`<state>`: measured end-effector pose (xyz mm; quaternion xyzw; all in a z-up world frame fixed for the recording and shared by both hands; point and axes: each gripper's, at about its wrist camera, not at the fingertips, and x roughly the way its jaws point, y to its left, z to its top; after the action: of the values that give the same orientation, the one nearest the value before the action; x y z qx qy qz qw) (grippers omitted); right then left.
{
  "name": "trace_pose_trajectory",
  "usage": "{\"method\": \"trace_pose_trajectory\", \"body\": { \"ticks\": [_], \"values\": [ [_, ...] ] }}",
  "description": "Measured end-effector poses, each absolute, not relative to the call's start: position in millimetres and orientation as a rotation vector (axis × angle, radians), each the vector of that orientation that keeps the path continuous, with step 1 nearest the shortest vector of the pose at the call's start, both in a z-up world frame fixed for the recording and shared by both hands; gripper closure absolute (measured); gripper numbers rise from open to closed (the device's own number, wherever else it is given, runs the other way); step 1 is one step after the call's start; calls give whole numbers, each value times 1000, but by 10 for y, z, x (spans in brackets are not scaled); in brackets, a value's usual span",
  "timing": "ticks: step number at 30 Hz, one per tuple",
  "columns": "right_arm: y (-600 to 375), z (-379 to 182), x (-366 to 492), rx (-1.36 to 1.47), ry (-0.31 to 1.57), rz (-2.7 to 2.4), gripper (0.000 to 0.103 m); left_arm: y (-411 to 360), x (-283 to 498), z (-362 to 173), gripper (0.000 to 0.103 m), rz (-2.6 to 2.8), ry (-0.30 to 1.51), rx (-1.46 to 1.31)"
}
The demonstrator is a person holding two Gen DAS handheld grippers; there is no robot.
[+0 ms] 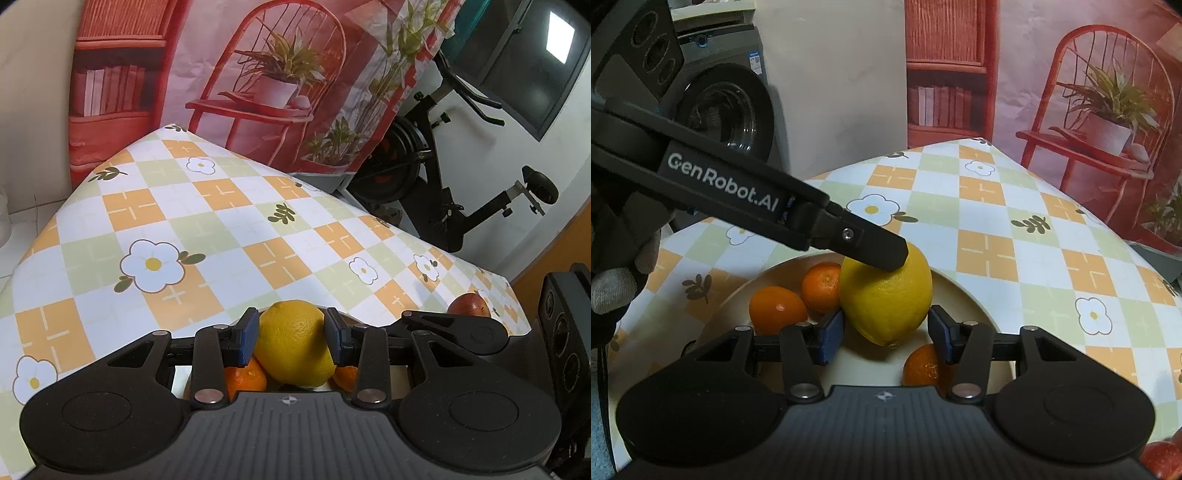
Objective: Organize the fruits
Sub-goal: 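Carry both lemons over the beige plate and open both tools, then move both tools back toward the remaining apples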
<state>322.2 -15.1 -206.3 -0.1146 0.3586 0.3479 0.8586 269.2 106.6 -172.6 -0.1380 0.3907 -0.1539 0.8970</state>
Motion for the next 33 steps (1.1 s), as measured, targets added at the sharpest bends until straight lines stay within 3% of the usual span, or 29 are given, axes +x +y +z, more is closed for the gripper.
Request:
{"method": "trace_pose_trajectory", "body": {
  "ticks": [22, 33],
  "values": [
    [-552, -1813, 2916, -194, 698, 665, 48, 997, 2519, -1584, 60, -211, 744, -251],
    [-1257, -1564, 2495, -79, 586, 566, 48, 425, 2184, -1311, 58, -197, 636, -75]
  ]
}}
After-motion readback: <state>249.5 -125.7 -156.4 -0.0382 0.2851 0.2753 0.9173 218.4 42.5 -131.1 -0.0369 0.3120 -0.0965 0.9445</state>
